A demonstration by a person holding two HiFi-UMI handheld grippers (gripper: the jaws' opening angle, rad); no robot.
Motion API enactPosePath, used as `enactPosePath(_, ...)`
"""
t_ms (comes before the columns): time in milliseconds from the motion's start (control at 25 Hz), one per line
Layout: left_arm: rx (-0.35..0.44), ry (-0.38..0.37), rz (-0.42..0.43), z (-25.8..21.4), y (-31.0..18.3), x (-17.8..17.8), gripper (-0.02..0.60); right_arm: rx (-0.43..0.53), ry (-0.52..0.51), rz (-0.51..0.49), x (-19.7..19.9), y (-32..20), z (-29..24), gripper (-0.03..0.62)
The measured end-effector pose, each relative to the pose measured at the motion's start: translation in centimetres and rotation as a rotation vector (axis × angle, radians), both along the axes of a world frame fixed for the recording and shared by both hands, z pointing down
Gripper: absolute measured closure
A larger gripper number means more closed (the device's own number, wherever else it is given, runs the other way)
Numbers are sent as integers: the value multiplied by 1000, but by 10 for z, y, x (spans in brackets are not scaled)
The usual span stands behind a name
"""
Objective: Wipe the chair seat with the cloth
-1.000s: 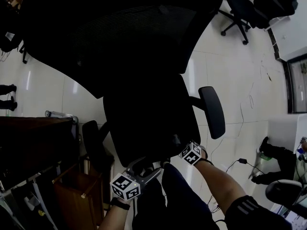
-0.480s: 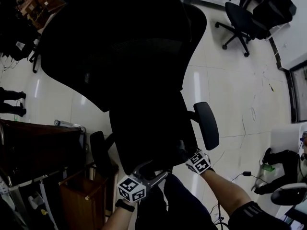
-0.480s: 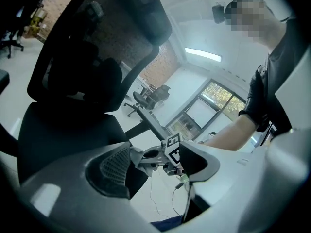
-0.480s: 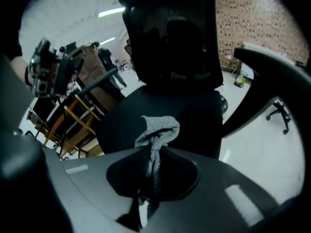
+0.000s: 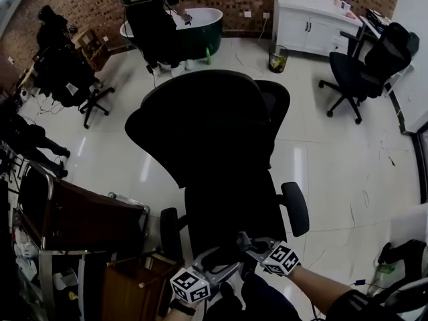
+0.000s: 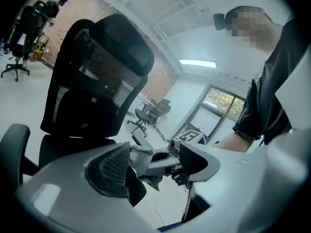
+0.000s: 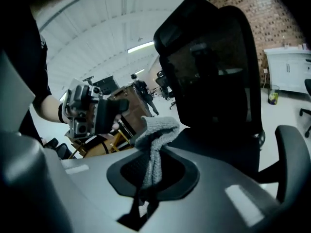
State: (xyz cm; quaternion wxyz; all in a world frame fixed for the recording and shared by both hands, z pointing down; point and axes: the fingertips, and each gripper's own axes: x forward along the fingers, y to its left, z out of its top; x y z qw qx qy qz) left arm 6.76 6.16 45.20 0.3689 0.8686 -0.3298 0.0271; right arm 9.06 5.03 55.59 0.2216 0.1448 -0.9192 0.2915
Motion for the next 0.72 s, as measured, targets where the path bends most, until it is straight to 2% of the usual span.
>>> enactPosePath(160, 68, 17, -5, -33, 21, -8, 236, 65, -131, 45, -12, 10, -66, 563)
enactPosePath(280, 116, 26, -7, -63, 49, -16, 236, 104, -212, 79, -14, 35, -116, 563)
enactPosePath(480, 225, 43, 22, -121, 134, -29, 235, 156, -310, 147, -17, 109, -192, 563)
enactPosePath(600, 298, 21, 46, -156, 192, -41, 230, 207, -360, 224, -18, 157, -243, 563)
enactPosePath(720, 366, -16, 71, -163, 246, -57, 233, 264, -393, 267, -24, 206, -269, 563)
